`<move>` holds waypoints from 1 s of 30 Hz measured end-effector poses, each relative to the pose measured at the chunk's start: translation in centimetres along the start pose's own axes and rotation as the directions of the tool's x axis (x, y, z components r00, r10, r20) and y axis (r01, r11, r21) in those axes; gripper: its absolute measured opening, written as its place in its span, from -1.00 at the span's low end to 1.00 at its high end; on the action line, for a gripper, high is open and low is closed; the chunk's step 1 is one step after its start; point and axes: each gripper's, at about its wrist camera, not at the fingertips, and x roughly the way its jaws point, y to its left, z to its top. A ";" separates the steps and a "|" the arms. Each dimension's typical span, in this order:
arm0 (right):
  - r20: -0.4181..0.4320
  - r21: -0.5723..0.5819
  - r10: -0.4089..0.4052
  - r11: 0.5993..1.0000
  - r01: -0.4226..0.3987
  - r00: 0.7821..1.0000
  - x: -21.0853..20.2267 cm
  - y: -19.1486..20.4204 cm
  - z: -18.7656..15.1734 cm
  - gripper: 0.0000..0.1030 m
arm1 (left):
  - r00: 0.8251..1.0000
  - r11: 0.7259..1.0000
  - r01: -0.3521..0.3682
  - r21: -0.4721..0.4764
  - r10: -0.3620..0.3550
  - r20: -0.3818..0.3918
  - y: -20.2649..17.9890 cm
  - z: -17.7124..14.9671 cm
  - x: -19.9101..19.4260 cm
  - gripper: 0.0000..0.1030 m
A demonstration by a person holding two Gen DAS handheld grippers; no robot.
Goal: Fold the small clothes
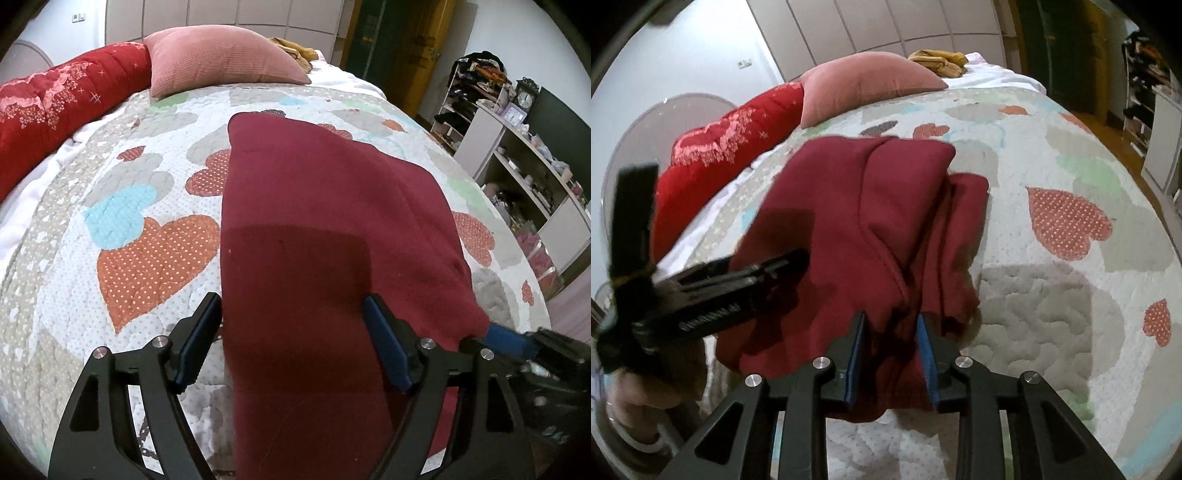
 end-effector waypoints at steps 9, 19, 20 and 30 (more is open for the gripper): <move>0.074 -0.049 -0.022 0.998 0.025 0.997 -1.1 2.2 1.6 -0.25 | 1.000 1.000 0.001 -0.003 -0.001 0.004 0.0 0.1 0.2 0.60; 0.029 -0.034 -0.052 0.998 0.053 0.998 1.2 0.2 1.6 -0.27 | 0.999 0.998 0.048 -0.026 -0.049 -0.010 0.8 0.1 0.1 0.62; 0.031 -0.023 -0.046 0.999 0.046 0.998 0.9 0.2 1.7 -0.27 | 0.998 0.998 0.055 -0.035 -0.056 -0.015 1.1 0.1 -0.1 0.61; 0.128 -0.029 -0.150 0.987 0.155 0.980 -2.8 1.7 2.6 -0.05 | 0.988 0.994 -0.102 0.042 0.096 0.122 0.0 -0.2 -4.8 0.61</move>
